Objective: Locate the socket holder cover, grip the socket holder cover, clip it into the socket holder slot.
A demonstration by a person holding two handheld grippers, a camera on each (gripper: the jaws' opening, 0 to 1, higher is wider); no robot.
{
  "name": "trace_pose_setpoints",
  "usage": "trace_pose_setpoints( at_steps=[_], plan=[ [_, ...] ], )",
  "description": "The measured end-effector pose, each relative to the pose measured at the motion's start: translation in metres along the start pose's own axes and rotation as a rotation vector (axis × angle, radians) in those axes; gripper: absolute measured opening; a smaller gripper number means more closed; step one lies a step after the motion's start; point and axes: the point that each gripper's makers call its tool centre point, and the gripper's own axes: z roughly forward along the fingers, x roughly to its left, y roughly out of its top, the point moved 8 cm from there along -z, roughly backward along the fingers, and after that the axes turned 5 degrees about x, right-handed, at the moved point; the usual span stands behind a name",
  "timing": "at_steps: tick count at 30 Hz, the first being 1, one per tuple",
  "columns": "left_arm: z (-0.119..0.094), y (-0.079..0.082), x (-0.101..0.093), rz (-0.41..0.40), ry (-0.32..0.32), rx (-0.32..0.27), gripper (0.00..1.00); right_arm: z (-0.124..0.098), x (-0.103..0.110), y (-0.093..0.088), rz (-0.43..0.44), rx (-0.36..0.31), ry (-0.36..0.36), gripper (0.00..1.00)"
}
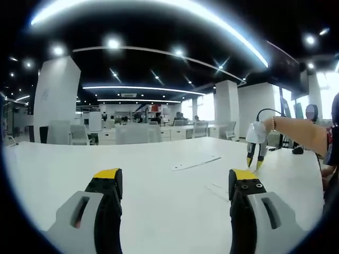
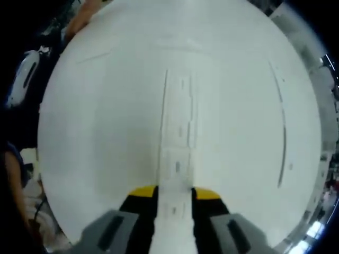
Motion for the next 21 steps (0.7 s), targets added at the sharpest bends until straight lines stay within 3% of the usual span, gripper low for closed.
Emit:
trace_pose_setpoints(
  at_steps=[21],
  plan=[
    [0.000,0.001,0.005,-0.001,0.003,-0.001,0.82,0.002,0.013,0.020,-0.002,0.002,0.001,0.26]
  ],
)
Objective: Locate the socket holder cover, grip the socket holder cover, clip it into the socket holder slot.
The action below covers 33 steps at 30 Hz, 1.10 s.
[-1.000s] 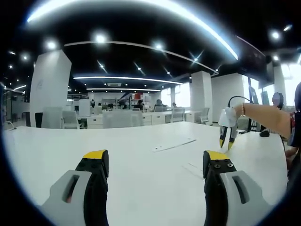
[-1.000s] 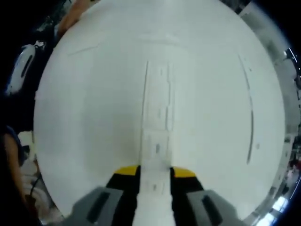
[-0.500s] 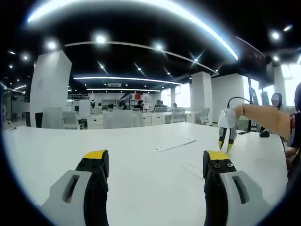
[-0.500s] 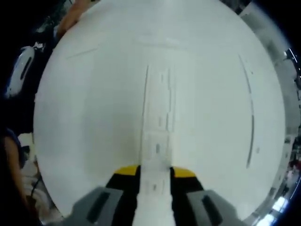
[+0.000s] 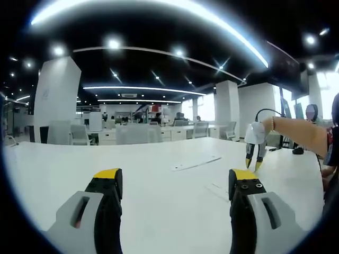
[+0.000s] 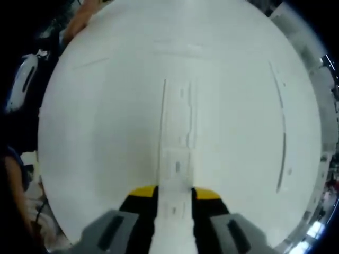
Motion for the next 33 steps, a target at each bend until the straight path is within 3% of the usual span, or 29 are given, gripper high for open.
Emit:
trace_pose_setpoints(
  at_steps=[33],
  plan=[
    [0.0016,-0.0020,-0.0009,-0.002,-0.004,0.008,0.81,0.0036,0.0101,0.0052,0.025,0.037,-0.001,0.27]
  ],
)
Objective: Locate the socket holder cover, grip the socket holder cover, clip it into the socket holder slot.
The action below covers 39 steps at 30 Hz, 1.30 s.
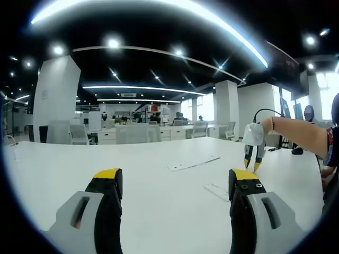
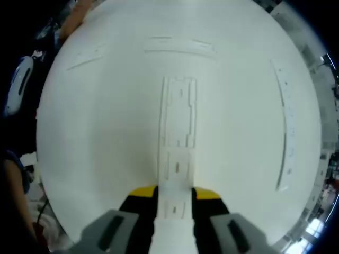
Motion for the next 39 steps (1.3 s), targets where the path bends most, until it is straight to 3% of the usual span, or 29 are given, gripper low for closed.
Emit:
trace_pose_setpoints(
  at_steps=[9,19,27,30,35,39],
  plan=[
    [0.002,-0.001,-0.004,0.002,0.001,0.004,0.81,-0.001,-0.009,-0.005,0.002,-0.004,0.002,0.27],
    [0.004,-0.001,-0.006,0.003,0.003,0.005,0.81,-0.003,-0.014,0.005,0.010,-0.071,-0.001,0.27],
    [0.004,-0.001,-0.006,0.004,0.003,0.005,0.81,-0.004,-0.018,0.009,-0.005,-0.063,-0.002,0.28],
    [0.004,0.000,-0.007,0.005,0.001,0.004,0.81,-0.008,-0.022,0.013,0.008,-0.100,0.004,0.27],
    [0.005,0.000,-0.006,0.003,0.002,0.006,0.81,-0.012,-0.030,0.015,0.002,-0.082,0.006,0.27],
    [0.005,0.000,-0.006,0.003,0.002,0.004,0.81,-0.014,-0.036,0.018,0.013,-0.104,0.009,0.27]
  ],
)
